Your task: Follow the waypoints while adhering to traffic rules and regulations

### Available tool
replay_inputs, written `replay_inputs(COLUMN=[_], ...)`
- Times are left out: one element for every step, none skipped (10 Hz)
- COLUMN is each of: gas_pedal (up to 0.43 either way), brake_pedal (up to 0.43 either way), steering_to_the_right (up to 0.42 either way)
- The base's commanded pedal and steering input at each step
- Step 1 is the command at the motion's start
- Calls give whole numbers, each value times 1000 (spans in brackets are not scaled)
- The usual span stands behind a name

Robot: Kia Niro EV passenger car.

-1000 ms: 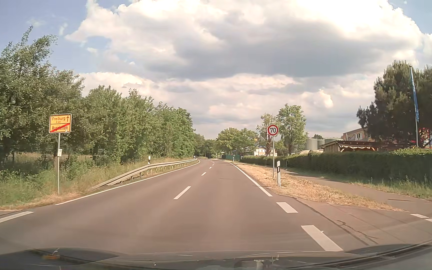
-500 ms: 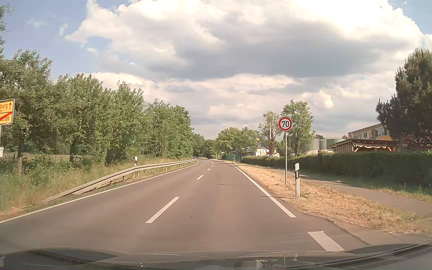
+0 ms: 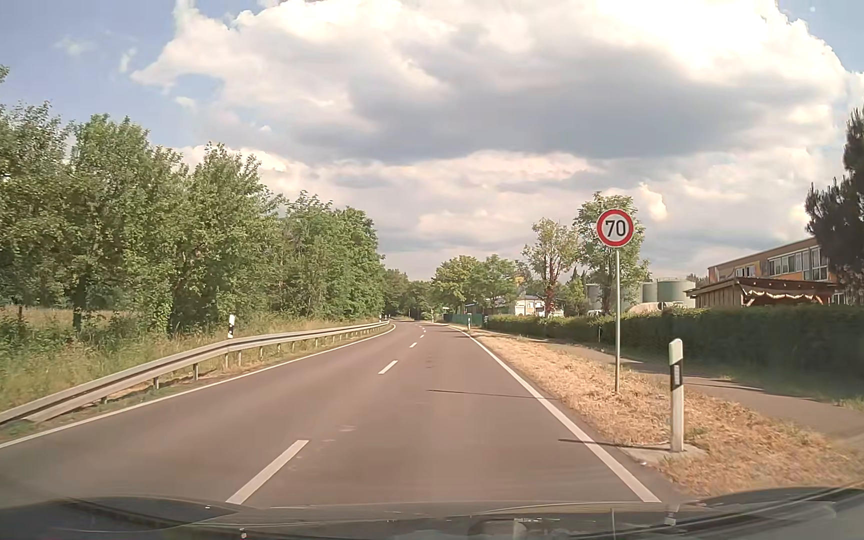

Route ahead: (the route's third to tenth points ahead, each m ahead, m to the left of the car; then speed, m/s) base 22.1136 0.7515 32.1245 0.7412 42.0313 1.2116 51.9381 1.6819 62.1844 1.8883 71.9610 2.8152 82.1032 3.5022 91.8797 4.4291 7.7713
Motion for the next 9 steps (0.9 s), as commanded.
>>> replay_inputs(gas_pedal=[268,268,268,268,268,268,268,268,268], brake_pedal=[0,0,0,0,0,0,0,0,0], steering_to_the_right=[2,3,2,2,2,2,2,2,2])
